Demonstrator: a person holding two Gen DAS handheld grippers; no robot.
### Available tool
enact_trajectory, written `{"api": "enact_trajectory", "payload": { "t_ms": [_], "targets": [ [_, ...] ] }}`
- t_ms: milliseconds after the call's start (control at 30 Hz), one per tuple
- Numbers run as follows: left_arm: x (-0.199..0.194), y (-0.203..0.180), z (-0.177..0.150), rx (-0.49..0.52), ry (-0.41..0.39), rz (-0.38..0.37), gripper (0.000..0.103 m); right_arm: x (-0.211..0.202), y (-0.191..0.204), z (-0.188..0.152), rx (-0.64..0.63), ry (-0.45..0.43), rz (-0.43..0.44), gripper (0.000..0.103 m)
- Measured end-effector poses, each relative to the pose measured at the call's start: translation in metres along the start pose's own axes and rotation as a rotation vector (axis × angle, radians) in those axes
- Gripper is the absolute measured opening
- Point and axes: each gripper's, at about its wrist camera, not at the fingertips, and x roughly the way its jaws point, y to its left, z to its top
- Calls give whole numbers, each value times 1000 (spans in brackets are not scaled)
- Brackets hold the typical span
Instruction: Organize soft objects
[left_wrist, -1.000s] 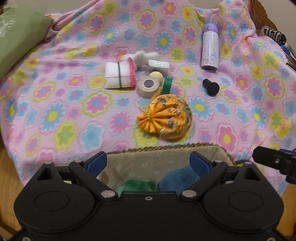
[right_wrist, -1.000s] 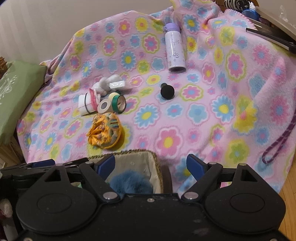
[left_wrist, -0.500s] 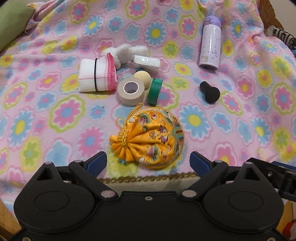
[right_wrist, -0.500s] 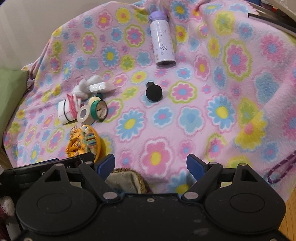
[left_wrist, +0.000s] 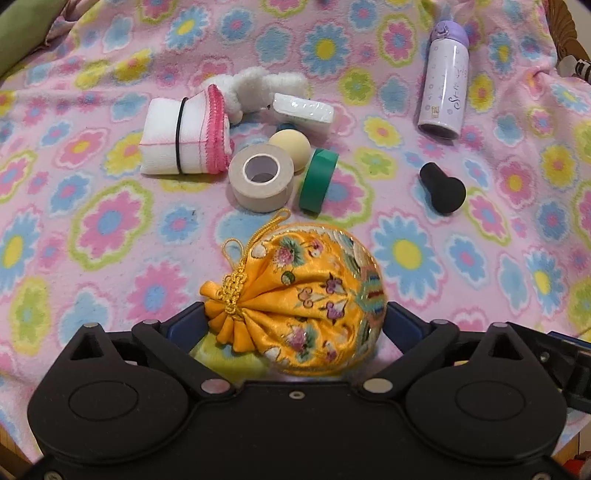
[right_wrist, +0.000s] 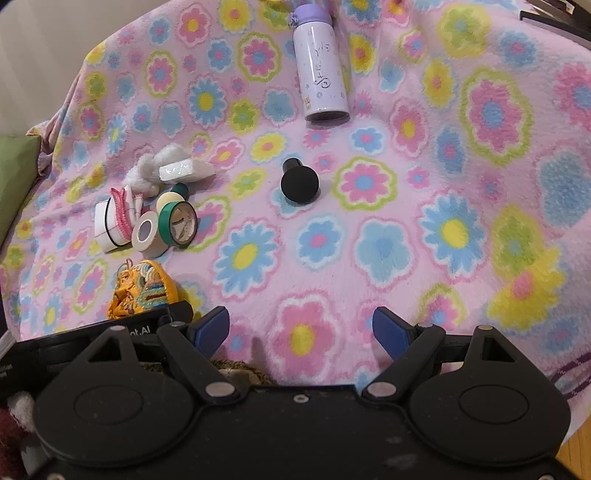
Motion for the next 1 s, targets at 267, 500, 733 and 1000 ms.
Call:
{"api": "enact_trajectory", "payload": {
  "t_ms": [267, 500, 733, 1000],
  "targets": [
    [-9, 11, 15, 25, -46, -7, 84, 14, 5, 20, -20, -32, -25, 85],
    [-13, 46, 31, 2, -55, 60, 84, 34, 20, 43, -59, -52, -37, 85],
    [0, 74, 33, -45, -27, 133, 84, 61, 35, 64, -75, -76, -61, 85],
    [15, 72, 26, 0, -8, 175, 83, 97, 45, 93, -95, -91, -150, 85]
  ]
}}
